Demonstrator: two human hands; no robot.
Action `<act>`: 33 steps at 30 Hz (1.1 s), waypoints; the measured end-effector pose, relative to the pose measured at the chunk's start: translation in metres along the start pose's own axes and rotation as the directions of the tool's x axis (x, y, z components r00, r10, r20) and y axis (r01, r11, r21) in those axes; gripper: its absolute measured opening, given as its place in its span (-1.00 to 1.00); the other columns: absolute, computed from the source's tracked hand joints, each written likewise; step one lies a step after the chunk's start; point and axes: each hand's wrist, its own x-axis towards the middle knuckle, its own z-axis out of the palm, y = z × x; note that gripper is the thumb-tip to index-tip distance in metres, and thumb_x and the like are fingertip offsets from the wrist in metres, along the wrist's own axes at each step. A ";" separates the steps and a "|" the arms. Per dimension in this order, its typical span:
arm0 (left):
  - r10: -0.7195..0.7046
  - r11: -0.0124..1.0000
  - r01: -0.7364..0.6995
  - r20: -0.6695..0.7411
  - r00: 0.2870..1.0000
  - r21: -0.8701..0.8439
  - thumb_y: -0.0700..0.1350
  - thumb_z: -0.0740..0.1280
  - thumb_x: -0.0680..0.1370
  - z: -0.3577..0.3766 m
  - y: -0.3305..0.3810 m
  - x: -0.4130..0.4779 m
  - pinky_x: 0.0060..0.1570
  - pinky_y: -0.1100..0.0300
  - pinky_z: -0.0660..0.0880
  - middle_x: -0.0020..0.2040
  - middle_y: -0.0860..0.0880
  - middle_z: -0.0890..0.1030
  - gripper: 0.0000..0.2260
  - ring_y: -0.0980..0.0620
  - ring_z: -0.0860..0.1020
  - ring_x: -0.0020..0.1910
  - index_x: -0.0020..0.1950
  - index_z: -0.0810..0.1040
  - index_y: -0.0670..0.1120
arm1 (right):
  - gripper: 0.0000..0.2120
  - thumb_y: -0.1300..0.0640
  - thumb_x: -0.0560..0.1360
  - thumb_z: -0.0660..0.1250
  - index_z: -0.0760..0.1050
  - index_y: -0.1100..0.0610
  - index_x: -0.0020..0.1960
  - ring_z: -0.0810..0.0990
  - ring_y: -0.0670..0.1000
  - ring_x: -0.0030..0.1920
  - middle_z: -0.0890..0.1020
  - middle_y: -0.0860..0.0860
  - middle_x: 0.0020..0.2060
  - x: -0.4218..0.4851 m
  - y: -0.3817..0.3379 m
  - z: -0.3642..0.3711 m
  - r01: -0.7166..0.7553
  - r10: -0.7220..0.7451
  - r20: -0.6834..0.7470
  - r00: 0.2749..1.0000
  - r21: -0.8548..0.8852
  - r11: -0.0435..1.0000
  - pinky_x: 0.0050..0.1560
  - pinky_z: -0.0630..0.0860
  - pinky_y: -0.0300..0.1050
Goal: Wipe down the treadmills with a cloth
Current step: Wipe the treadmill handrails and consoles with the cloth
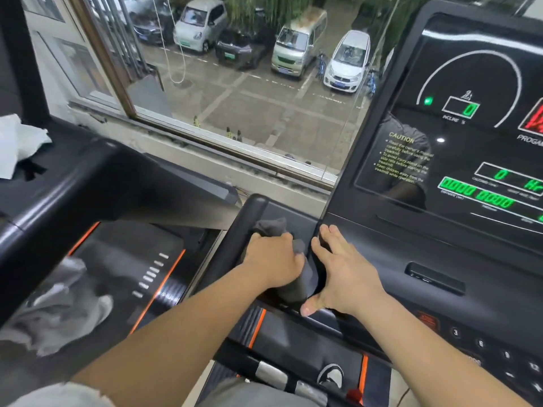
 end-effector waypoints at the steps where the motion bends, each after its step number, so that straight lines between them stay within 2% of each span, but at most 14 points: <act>1: -0.052 0.985 0.053 0.011 0.999 -0.161 0.09 0.12 0.65 -0.005 0.001 0.000 0.20 -0.06 0.40 0.09 -0.15 0.67 -0.67 -0.21 0.61 0.07 0.18 0.49 -0.13 | 0.41 -0.50 0.09 0.54 -0.11 -0.01 0.68 -0.38 -0.10 0.59 -0.29 -0.12 0.63 0.000 0.000 0.001 -0.001 0.001 -0.004 1.000 0.003 1.000 0.63 -0.06 -0.02; 3: -0.186 0.733 0.231 0.137 0.973 -0.640 0.02 0.22 0.64 -0.010 -0.010 -0.010 0.05 0.12 0.53 -0.01 -0.13 0.67 -0.78 -0.17 0.61 0.05 -0.04 0.56 -0.08 | 0.41 -0.49 0.09 0.55 -0.11 -0.02 0.68 -0.38 -0.11 0.59 -0.29 -0.13 0.63 -0.002 0.000 0.002 -0.001 0.001 -0.002 1.000 0.007 1.000 0.63 -0.05 -0.04; 5: -0.263 0.224 0.413 0.353 0.898 -0.883 -0.03 0.33 0.60 -0.021 -0.025 -0.030 -0.17 0.29 0.53 -0.19 -0.11 0.66 -0.79 -0.10 0.60 -0.03 -0.19 0.61 -0.07 | 0.40 -0.47 0.11 0.55 -0.12 -0.03 0.68 -0.38 -0.13 0.59 -0.30 -0.15 0.63 -0.003 -0.001 0.002 -0.009 0.009 -0.003 1.000 0.026 1.000 0.62 -0.04 -0.05; 7: -0.350 -0.144 0.349 0.378 0.857 -0.926 -0.06 0.35 0.55 -0.030 -0.042 -0.053 -0.10 0.16 0.54 -0.22 -0.13 0.69 -0.81 -0.11 0.64 -0.13 -0.17 0.68 -0.11 | 0.39 -0.47 0.12 0.55 -0.12 -0.03 0.68 -0.39 -0.12 0.59 -0.30 -0.15 0.63 -0.003 -0.002 0.000 -0.010 0.010 0.000 1.000 0.029 1.000 0.62 -0.03 -0.04; 9: -0.445 -0.253 0.169 0.269 0.854 -0.953 -0.09 0.33 0.54 -0.047 -0.055 -0.065 0.05 -0.01 0.57 -0.12 -0.16 0.72 -0.81 -0.15 0.66 -0.07 -0.12 0.72 -0.10 | 0.39 -0.48 0.12 0.55 -0.12 -0.03 0.68 -0.38 -0.11 0.59 -0.30 -0.14 0.63 -0.002 -0.003 -0.003 -0.015 0.015 -0.003 1.000 0.017 1.000 0.61 0.00 -0.03; 10: -0.474 -0.224 0.064 0.165 0.865 -0.973 -0.10 0.32 0.54 -0.057 -0.057 -0.070 0.11 -0.07 0.57 -0.07 -0.16 0.72 -0.82 -0.16 0.66 -0.02 -0.10 0.73 -0.08 | 0.39 -0.48 0.12 0.55 -0.12 -0.03 0.68 -0.37 -0.11 0.60 -0.29 -0.14 0.63 -0.003 -0.004 -0.003 -0.018 0.018 -0.001 1.000 0.014 1.000 0.60 0.01 -0.03; 12: -0.445 -0.008 -0.162 -0.141 0.885 -0.987 -0.17 0.28 0.52 -0.078 -0.049 -0.071 0.12 0.01 0.57 -0.05 -0.11 0.71 -0.80 -0.08 0.65 0.01 0.01 0.69 -0.10 | 0.38 -0.47 0.11 0.56 -0.11 -0.03 0.68 -0.36 -0.11 0.60 -0.28 -0.14 0.63 -0.004 -0.006 -0.002 -0.019 0.019 0.000 1.000 0.020 1.000 0.60 0.02 -0.03; 15: -0.151 0.606 -0.370 -0.559 0.815 -0.704 -0.08 0.29 0.46 -0.070 -0.032 -0.073 0.04 0.10 0.54 -0.04 0.02 0.66 -0.78 -0.02 0.63 0.01 0.09 0.56 0.04 | 0.39 -0.48 0.11 0.56 -0.11 -0.03 0.68 -0.35 -0.13 0.60 -0.27 -0.17 0.63 -0.005 -0.005 0.000 -0.006 0.006 -0.002 1.000 0.026 1.000 0.60 0.03 -0.04; 17: 0.090 0.902 -0.293 -0.525 0.846 -0.318 0.05 0.30 0.46 -0.034 -0.026 -0.066 0.13 -0.01 0.52 0.10 -0.02 0.60 -0.69 -0.09 0.55 0.16 0.19 0.50 0.08 | 0.41 -0.48 0.09 0.56 -0.11 -0.04 0.68 -0.32 -0.18 0.59 -0.26 -0.22 0.62 -0.004 0.002 0.000 0.001 -0.001 -0.006 1.000 0.051 0.999 0.59 0.08 -0.06; 20: 0.268 0.963 -0.270 -0.135 0.954 0.006 0.19 0.12 0.61 0.024 -0.022 -0.046 0.53 -0.22 0.13 0.61 -0.04 0.26 -0.42 -0.15 0.09 0.63 0.60 0.23 0.01 | 0.39 -0.43 0.12 0.59 -0.13 -0.04 0.68 -0.28 -0.24 0.58 -0.23 -0.28 0.61 -0.002 0.014 -0.003 0.023 -0.023 -0.002 1.000 0.077 0.997 0.56 0.16 -0.15; 22: 0.277 0.961 -0.275 -0.047 0.960 0.039 0.23 -0.02 0.66 0.036 -0.025 -0.024 0.58 -0.24 -0.12 0.69 0.03 0.00 -0.40 -0.09 -0.15 0.66 0.67 0.02 0.07 | 0.38 -0.38 0.15 0.61 -0.14 -0.04 0.68 -0.28 -0.25 0.58 -0.23 -0.27 0.61 -0.001 0.016 -0.003 0.044 -0.044 0.006 0.999 0.081 0.996 0.56 0.14 -0.17; 25: 0.294 0.947 -0.283 -0.057 0.954 0.152 0.23 -0.06 0.64 0.019 -0.026 0.019 0.57 -0.26 -0.05 0.68 0.02 0.07 -0.41 -0.11 -0.06 0.66 0.66 0.05 0.12 | 0.41 -0.35 0.10 0.64 -0.14 -0.04 0.68 -0.27 -0.21 0.60 -0.21 -0.24 0.62 0.003 0.016 0.001 0.031 -0.029 -0.021 0.999 0.113 0.993 0.60 0.11 -0.13; 30: 0.138 0.978 -0.124 -0.077 0.987 0.166 0.22 -0.02 0.57 0.010 -0.008 0.046 0.54 -0.29 0.03 0.65 0.01 0.20 -0.41 -0.18 0.07 0.62 0.62 0.21 0.16 | 0.39 -0.32 0.15 0.64 -0.18 -0.06 0.67 -0.31 -0.24 0.57 -0.24 -0.23 0.62 0.005 0.018 0.002 0.028 -0.026 -0.013 1.000 0.130 0.991 0.59 0.01 -0.17; 33: 0.219 0.974 -0.210 -0.126 0.968 0.082 0.21 0.11 0.57 0.019 -0.013 0.003 0.50 -0.21 0.18 0.60 0.01 0.31 -0.48 -0.17 0.20 0.58 0.51 0.40 0.10 | 0.37 -0.33 0.17 0.63 -0.19 -0.05 0.67 -0.35 -0.26 0.54 -0.29 -0.28 0.59 0.003 0.021 0.005 0.031 -0.032 0.011 0.999 0.129 0.991 0.62 -0.03 -0.13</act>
